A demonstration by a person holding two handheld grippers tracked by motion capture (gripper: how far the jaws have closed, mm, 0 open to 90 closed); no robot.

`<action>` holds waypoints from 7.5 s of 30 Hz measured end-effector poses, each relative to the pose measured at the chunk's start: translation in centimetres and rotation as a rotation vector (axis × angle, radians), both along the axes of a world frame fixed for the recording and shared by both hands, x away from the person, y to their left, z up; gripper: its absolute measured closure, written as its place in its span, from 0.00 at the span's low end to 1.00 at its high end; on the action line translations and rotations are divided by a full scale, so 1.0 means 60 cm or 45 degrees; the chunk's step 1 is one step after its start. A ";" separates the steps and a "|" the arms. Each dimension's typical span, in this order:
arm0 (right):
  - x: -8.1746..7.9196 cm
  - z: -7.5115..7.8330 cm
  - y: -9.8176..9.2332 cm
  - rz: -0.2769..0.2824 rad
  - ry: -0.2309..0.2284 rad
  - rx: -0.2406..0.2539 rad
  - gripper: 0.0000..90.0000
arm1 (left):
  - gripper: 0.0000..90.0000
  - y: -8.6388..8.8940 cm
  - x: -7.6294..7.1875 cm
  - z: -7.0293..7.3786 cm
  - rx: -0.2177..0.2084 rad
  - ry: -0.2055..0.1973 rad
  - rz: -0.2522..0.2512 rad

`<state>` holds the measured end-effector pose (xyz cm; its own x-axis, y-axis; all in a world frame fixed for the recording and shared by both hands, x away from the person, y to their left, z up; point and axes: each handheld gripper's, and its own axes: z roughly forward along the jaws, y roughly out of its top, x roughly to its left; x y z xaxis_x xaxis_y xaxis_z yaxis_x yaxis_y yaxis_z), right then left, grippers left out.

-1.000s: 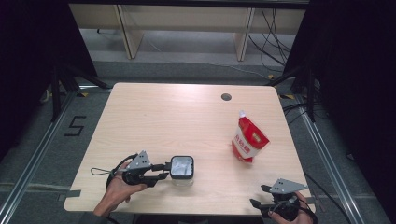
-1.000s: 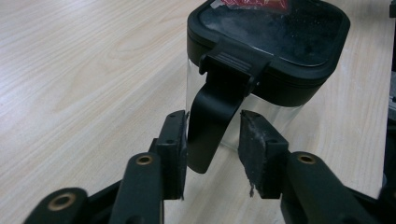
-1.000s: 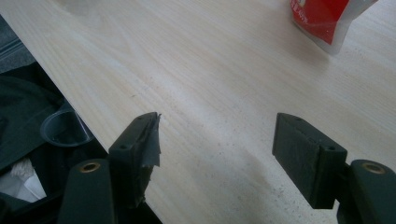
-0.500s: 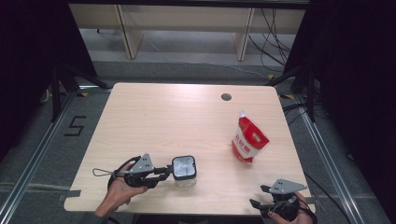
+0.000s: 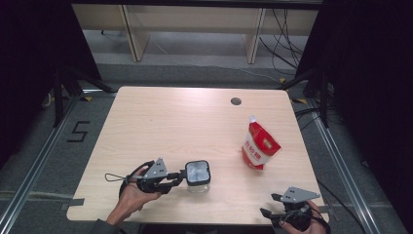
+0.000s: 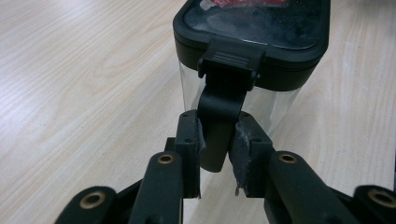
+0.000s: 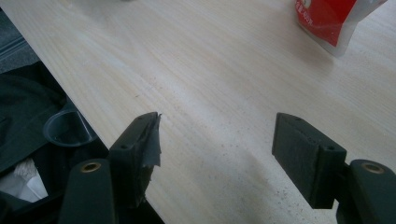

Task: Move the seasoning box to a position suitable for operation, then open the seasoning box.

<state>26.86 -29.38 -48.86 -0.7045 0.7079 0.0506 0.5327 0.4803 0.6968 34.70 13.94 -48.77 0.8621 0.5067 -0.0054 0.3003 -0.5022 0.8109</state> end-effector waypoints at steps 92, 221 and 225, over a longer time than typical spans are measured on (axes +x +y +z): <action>0.023 0.006 0.021 0.055 -0.033 0.099 0.41 | 0.99 -0.052 0.001 0.048 -0.236 -0.077 0.127; 0.119 0.113 0.318 0.477 -0.445 0.150 0.97 | 0.81 -0.045 0.014 -0.016 -0.085 -0.059 -0.016; 0.117 0.116 0.311 0.466 -0.439 0.161 0.94 | 0.70 -0.038 0.016 -0.019 -0.086 -0.024 0.002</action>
<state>33.90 -10.75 -41.90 -0.8957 0.4152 -0.1589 0.0749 0.4933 0.8666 35.63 11.63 -49.90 0.8617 0.5068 -0.0232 0.2849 -0.4456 0.8487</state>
